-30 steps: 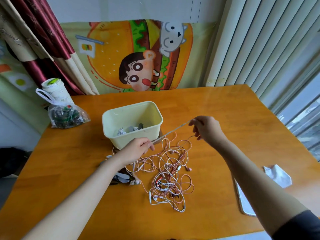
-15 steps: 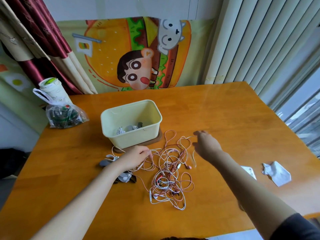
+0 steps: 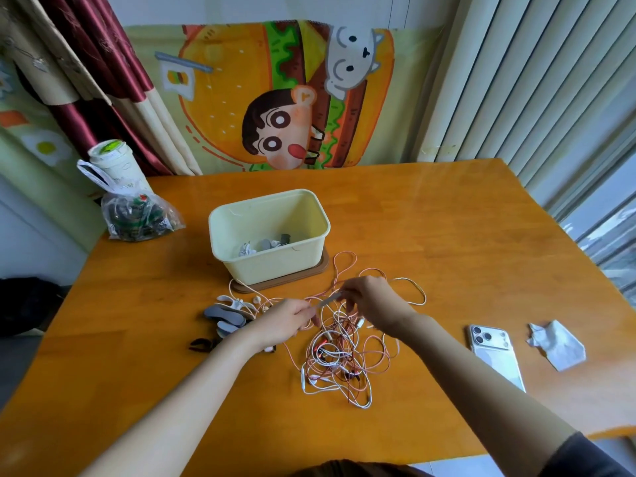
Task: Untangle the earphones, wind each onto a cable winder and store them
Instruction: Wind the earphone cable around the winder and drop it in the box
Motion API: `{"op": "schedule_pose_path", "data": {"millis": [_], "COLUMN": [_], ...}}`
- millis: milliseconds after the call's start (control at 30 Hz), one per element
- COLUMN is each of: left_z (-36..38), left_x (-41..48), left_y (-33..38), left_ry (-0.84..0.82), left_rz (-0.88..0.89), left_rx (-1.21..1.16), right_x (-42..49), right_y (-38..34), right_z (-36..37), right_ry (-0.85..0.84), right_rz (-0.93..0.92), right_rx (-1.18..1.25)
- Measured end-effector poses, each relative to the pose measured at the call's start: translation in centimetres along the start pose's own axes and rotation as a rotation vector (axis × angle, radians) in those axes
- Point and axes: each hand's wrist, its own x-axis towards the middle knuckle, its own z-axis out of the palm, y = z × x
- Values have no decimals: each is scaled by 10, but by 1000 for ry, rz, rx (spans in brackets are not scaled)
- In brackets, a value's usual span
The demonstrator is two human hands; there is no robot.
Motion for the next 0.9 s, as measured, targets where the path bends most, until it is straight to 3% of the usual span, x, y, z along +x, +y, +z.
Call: {"op": "schedule_pose_path", "data": {"millis": [200, 433, 567, 667, 767, 900], "left_z": [8, 14, 19, 24, 25, 14], "left_x": [-4, 2, -1, -2, -3, -8], "left_y": [-23, -25, -21, -14, -11, -17], "left_ry": [-12, 177, 201, 151, 180, 288], "left_rz": [-58, -18, 60, 77, 45, 11], "left_rx": [54, 79, 157, 112, 74, 11], "right_x": [-1, -3, -10, -12, -7, 1], "right_y": [21, 40, 27, -1, -18, -18], "right_z": [3, 23, 25, 35, 52, 60], "right_ry": [44, 15, -214, -359, -334, -259], "right_rz": [145, 313, 104, -53, -66, -74], "right_rx": [-38, -142, -301, -98, 52, 57]}}
